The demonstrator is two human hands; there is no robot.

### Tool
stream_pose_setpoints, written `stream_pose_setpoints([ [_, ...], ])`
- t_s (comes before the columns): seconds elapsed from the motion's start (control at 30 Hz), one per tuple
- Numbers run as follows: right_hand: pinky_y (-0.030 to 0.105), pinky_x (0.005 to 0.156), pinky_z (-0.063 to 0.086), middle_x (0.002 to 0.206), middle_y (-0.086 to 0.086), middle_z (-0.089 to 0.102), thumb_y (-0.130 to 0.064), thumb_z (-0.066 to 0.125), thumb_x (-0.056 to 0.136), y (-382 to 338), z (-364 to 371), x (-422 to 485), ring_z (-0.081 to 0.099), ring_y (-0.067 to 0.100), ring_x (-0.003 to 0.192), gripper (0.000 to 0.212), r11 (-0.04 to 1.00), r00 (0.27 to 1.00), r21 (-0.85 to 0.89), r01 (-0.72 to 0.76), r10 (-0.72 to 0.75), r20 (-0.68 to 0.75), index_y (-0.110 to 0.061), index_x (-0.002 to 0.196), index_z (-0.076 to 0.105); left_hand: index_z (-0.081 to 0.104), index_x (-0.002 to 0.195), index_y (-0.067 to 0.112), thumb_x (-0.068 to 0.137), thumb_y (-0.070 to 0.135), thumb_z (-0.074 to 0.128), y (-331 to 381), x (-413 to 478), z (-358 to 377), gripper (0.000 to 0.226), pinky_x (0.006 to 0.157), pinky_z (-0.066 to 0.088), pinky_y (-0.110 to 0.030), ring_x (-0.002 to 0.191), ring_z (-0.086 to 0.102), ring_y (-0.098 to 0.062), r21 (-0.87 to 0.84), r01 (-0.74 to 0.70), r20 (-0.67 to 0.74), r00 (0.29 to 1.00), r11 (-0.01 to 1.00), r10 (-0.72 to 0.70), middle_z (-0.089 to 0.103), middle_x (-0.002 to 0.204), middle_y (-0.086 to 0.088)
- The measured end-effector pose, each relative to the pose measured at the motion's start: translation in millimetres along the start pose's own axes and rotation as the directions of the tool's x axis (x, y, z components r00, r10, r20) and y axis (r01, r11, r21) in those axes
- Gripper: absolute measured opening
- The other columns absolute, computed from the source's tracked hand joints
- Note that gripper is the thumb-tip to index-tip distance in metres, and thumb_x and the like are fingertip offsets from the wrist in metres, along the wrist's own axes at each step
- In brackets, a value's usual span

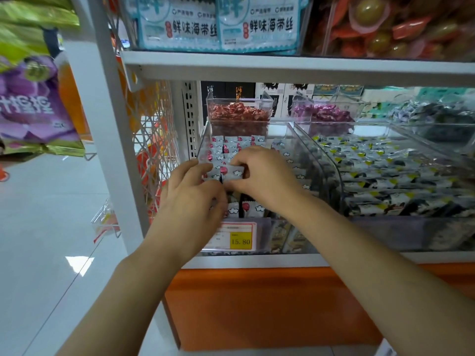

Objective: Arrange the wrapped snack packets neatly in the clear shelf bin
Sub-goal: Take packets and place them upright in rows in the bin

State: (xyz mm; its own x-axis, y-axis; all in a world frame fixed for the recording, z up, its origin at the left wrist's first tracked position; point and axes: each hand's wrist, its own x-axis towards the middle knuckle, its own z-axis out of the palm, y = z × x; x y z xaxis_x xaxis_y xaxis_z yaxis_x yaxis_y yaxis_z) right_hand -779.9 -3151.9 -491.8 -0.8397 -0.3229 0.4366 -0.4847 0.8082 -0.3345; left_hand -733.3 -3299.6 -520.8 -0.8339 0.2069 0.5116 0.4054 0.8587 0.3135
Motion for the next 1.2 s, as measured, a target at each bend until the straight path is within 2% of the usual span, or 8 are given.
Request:
stream_pose_setpoints([
  [0.17,0.031,0.070,0.036,0.066,-0.007,0.052,-0.026,0.053,0.093,2.1,-0.5,1.0,0.045,0.014,0.080,0.020,0.992,0.963,-0.081,0.097,-0.073,0.259,-0.018,0.089,0.071,0.071,0.091,0.014,0.082,0.010,0.065,-2.5,3.0,-6.2,0.011,0.103,0.019,-0.034,0.133,0.029,-0.027,-0.041,0.002,-0.050,0.999,0.999,-0.004,0.051,0.133,-0.008],
  [0.27,0.028,0.071,0.048,0.080,-0.008,0.064,-0.013,0.054,0.092,6.1,-10.4,9.0,0.061,0.011,0.079,0.018,0.990,0.983,0.134,-0.033,0.008,0.185,-0.019,0.093,0.070,0.069,0.095,0.015,0.084,0.011,0.064,-4.7,3.0,-10.4,0.013,0.098,0.016,-0.025,0.131,0.030,-0.025,-0.039,0.013,-0.080,0.997,0.999,-0.016,0.051,0.132,-0.006],
  [0.37,0.025,0.075,0.049,0.085,-0.005,0.067,-0.004,0.055,0.089,10.5,-15.6,18.5,0.062,0.008,0.080,0.020,0.975,0.995,0.205,-0.086,0.074,0.069,-0.017,0.093,0.070,0.068,0.097,0.017,0.086,0.013,0.062,-5.0,1.9,-11.7,0.013,0.099,0.015,-0.024,0.131,0.030,-0.024,-0.043,0.020,-0.088,0.996,0.999,-0.024,0.050,0.133,-0.004],
  [0.53,0.038,0.094,0.046,0.101,-0.002,0.070,-0.018,0.069,0.083,8.3,-9.7,31.3,0.054,0.017,0.108,0.010,0.998,0.978,-0.047,-0.041,0.049,0.203,-0.018,0.092,0.073,0.068,0.100,0.017,0.088,0.014,0.060,-3.6,3.4,-12.4,0.015,0.098,0.014,-0.022,0.130,0.030,-0.023,-0.047,0.019,-0.112,0.993,0.999,-0.025,0.051,0.133,-0.004],
  [0.7,0.035,0.088,0.044,0.105,-0.001,0.065,-0.030,0.072,0.080,4.7,-2.5,31.9,0.043,0.018,0.114,0.013,0.974,0.965,-0.227,0.005,0.055,0.257,-0.023,0.091,0.071,0.069,0.104,0.015,0.087,0.011,0.060,-2.3,4.9,-12.4,0.019,0.099,0.014,-0.023,0.130,0.030,-0.025,-0.061,0.022,-0.125,0.992,0.998,-0.030,0.051,0.133,-0.006],
  [0.87,0.034,0.078,0.051,0.082,-0.003,0.064,-0.016,0.071,0.082,3.9,-4.3,32.6,0.059,0.013,0.079,0.005,0.995,0.968,0.053,-0.085,0.070,0.239,-0.012,0.081,0.070,0.070,0.107,0.018,0.088,0.017,0.060,-0.2,7.5,-8.0,0.022,0.105,0.019,-0.040,0.134,0.024,-0.027,-0.021,-0.001,-0.105,0.994,1.000,-0.001,0.047,0.139,-0.007],
  [1.07,0.013,0.065,0.038,0.075,-0.011,0.056,-0.012,0.066,0.085,7.9,-12.8,24.1,0.049,-0.003,0.070,0.007,0.924,0.985,0.346,-0.163,0.173,0.001,-0.008,0.080,0.064,0.068,0.110,0.024,0.090,0.032,0.057,-1.1,20.8,0.1,0.025,0.112,0.009,-0.048,0.141,0.007,-0.022,0.104,-0.005,-0.013,1.000,0.995,0.006,0.031,0.150,-0.004],
  [1.2,0.030,0.072,0.048,0.079,-0.004,0.059,-0.013,0.062,0.088,15.0,-28.6,11.8,0.052,0.007,0.068,0.012,0.846,0.940,0.506,-0.169,0.292,-0.174,-0.013,0.076,0.059,0.066,0.111,0.029,0.092,0.037,0.051,-1.8,26.8,4.5,0.025,0.113,-0.001,-0.052,0.143,-0.004,-0.021,0.147,0.001,0.081,0.997,0.989,-0.013,0.019,0.154,-0.001],
])
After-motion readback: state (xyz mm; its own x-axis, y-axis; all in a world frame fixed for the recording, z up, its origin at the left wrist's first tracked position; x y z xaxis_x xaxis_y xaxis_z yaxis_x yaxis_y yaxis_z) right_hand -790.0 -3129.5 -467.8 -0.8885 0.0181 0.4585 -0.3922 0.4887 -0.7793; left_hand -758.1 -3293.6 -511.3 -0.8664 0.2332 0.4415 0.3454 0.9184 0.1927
